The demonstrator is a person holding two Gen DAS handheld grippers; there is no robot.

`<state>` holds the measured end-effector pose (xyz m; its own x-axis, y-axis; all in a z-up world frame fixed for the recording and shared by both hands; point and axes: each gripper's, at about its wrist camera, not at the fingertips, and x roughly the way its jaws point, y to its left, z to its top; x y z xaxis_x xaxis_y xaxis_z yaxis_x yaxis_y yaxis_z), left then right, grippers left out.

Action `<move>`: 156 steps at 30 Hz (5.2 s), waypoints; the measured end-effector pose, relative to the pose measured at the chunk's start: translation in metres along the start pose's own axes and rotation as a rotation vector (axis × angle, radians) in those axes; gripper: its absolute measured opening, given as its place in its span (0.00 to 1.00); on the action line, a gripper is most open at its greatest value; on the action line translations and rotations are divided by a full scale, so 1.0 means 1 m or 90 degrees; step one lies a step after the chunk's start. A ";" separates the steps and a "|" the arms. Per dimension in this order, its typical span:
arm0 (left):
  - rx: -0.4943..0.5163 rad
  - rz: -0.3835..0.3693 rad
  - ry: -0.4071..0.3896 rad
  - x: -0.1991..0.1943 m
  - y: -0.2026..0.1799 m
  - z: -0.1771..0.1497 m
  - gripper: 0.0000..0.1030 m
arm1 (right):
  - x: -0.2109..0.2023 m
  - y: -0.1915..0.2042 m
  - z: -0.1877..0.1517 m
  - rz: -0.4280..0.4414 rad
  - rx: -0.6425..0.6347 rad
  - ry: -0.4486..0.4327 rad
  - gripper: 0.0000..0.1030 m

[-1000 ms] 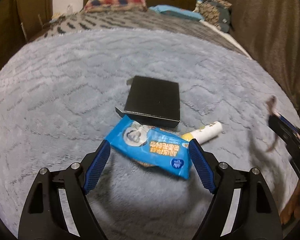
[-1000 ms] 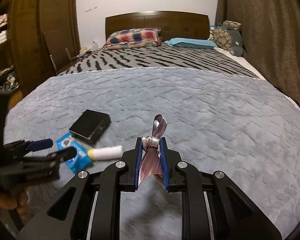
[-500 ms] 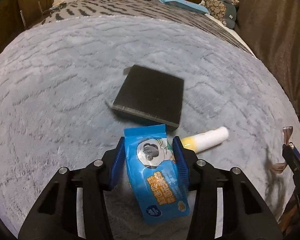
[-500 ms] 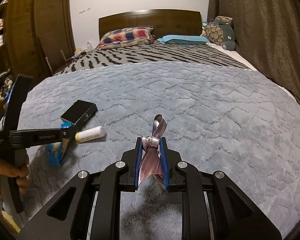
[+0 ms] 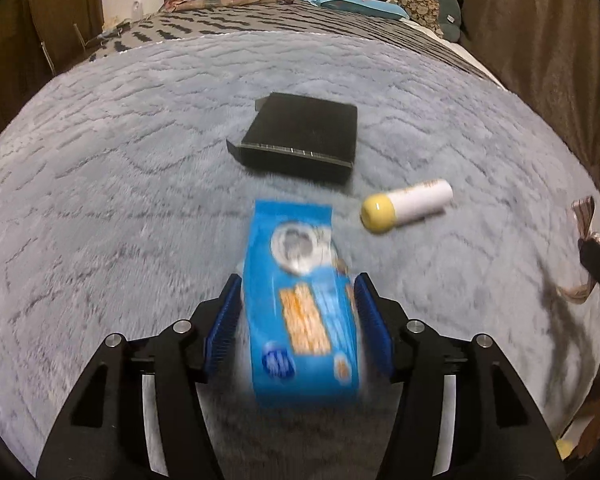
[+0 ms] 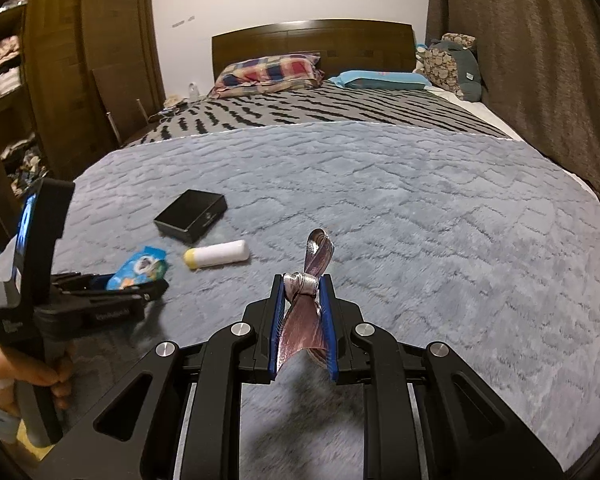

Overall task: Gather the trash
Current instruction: 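Grasp the blue wipes pack with the left gripper, then lower the held wipes pack and ribbon past the bed edge toward the bin, then open both grippers to drop the wipes pack and ribbon into the bin, then raise both grippers back over the black box and white tube, then grasp the yellow-capped white tube with the right gripper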

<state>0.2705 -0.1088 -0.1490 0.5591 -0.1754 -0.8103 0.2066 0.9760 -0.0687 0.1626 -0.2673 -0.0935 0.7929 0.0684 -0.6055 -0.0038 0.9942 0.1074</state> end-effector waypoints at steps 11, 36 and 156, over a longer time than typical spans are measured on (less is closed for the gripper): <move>-0.005 -0.047 -0.019 -0.034 0.014 -0.031 0.36 | -0.046 0.020 -0.019 0.013 -0.003 -0.012 0.18; 0.095 -0.120 -0.098 -0.176 -0.016 -0.214 0.36 | -0.140 0.067 -0.131 0.078 0.009 0.002 0.18; 0.033 0.009 -0.140 -0.084 0.082 -0.032 0.92 | 0.124 0.094 0.033 -0.023 -0.076 0.148 0.67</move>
<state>0.2148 -0.0100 -0.1055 0.7222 -0.1912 -0.6647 0.2358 0.9715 -0.0233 0.2806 -0.1678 -0.1329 0.6327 0.0354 -0.7736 -0.0602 0.9982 -0.0035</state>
